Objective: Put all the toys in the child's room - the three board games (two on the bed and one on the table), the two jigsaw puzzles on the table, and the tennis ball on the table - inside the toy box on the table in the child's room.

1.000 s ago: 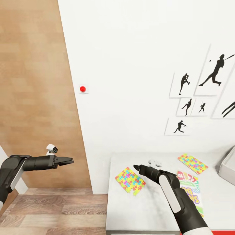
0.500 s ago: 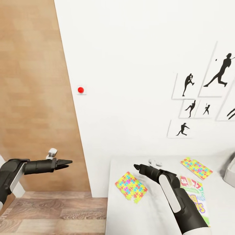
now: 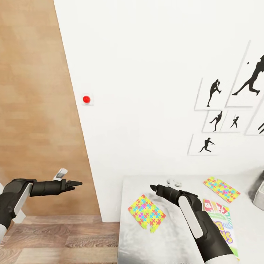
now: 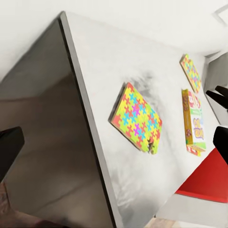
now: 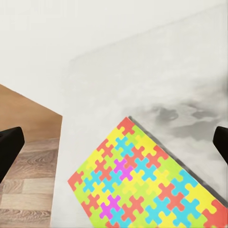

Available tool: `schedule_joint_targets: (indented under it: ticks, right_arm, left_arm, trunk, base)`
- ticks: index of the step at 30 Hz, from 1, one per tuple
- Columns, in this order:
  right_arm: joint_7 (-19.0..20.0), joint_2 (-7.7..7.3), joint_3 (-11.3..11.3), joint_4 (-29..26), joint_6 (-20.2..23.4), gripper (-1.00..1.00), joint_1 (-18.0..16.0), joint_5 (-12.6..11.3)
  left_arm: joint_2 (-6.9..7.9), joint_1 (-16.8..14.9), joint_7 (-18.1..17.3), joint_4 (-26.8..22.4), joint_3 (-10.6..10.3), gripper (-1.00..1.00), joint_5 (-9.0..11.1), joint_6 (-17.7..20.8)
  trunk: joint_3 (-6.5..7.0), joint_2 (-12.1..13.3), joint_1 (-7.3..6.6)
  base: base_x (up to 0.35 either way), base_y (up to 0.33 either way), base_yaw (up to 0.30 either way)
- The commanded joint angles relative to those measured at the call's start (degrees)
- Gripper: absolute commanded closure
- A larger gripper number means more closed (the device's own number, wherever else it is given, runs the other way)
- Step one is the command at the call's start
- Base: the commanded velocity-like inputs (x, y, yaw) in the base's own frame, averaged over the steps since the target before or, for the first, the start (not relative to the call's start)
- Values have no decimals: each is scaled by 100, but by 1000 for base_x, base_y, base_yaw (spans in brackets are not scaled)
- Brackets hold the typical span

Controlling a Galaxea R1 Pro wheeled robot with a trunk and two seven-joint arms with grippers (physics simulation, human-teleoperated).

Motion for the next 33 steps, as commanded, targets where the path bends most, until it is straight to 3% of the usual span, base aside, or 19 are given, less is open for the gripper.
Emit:
schedule_joint_targets:
  ticks: [1,17,33]
  right_arm:
    - [-55,0,5,-5,14,-100,-7,-61]
    - [-35,-6,8,-55,14,-100,24,-58]
    - [-38,1,43,-54,29,-100,25,-63]
  left_arm:
    - [2,-5,-18,0,3,-100,-2,25]
    - [7,-5,-17,0,12,-100,-8,25]
    - [3,-5,-16,0,12,-100,-4,25]
  trunk:
    - [-18,-14,4]
    - [-42,-14,4]
    - [-178,-14,4]
  base:
    - [2,0,-32]
    - [0,0,-4]
    - [0,0,0]
